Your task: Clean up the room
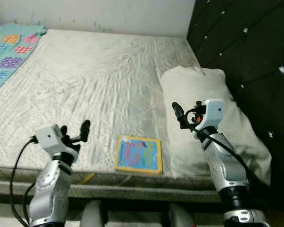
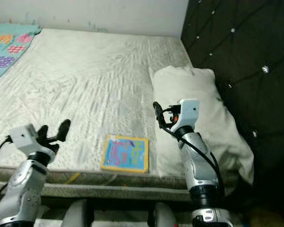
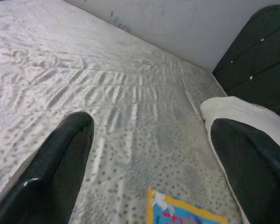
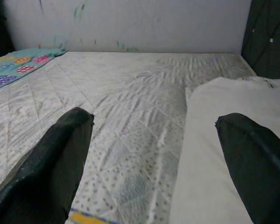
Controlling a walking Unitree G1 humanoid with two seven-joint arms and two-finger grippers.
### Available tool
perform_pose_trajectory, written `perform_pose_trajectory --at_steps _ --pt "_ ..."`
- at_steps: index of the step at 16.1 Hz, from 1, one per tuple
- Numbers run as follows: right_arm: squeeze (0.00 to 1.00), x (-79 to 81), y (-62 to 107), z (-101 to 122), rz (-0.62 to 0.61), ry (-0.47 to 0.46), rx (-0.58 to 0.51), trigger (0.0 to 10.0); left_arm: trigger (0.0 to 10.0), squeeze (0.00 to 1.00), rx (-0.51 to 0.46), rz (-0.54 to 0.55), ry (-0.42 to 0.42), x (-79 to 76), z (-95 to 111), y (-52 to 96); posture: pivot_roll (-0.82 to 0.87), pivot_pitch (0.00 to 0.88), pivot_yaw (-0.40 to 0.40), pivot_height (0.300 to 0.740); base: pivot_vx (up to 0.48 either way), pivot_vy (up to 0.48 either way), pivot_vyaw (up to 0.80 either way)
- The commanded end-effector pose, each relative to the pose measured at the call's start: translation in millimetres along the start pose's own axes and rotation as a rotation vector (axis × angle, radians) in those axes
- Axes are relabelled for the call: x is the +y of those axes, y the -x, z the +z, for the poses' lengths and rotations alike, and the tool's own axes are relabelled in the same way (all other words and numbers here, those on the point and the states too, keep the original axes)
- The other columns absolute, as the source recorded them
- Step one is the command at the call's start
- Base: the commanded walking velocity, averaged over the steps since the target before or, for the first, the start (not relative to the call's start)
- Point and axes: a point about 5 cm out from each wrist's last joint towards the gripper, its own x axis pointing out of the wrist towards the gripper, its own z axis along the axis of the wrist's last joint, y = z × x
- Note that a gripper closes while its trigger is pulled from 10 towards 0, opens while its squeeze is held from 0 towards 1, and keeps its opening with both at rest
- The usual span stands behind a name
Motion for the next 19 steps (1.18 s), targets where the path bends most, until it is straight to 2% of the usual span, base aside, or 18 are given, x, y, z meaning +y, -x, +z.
perform_pose_trajectory --at_steps 1,5,7,13,15,19 --pt "0.00 -1.5 1.3 -0.7 -0.006 0.007 -0.005 10.0 10.0 0.00 -0.013 -0.003 -0.021 -2.5 3.1 -1.4 -0.03 0.000 -0.038 0.699 0.000 0.000 0.00" --pt "0.00 0.1 6.5 -3.9 -0.006 0.012 -0.010 10.0 10.0 0.00 0.003 -0.036 -0.024 -10.0 -2.0 -2.6 -0.03 0.000 -0.020 0.740 0.000 0.000 0.00" --pt "0.00 -1.3 8.9 -6.3 -0.014 0.012 -0.001 10.0 10.0 0.00 0.024 -0.037 -0.026 -10.9 -4.8 -0.3 -0.03 0.000 -0.017 0.740 0.000 0.000 0.00" --pt "0.00 -11.0 35.5 -23.6 -0.072 0.006 0.075 10.0 10.0 0.00 0.058 -0.038 -0.021 -8.4 -6.0 22.3 -0.02 0.000 -0.020 0.740 0.000 0.000 0.00" --pt "0.00 -6.6 44.1 -25.6 -0.075 -0.003 0.083 10.0 10.0 0.00 0.084 -0.020 0.005 -7.2 -9.3 30.7 -0.02 0.000 -0.020 0.740 0.000 0.000 0.00" --pt "0.00 0.3 47.1 -25.7 -0.055 -0.012 0.090 10.0 10.0 0.00 0.085 -0.047 0.017 -13.4 -5.2 31.6 -0.01 0.000 -0.024 0.740 0.000 0.000 0.00"
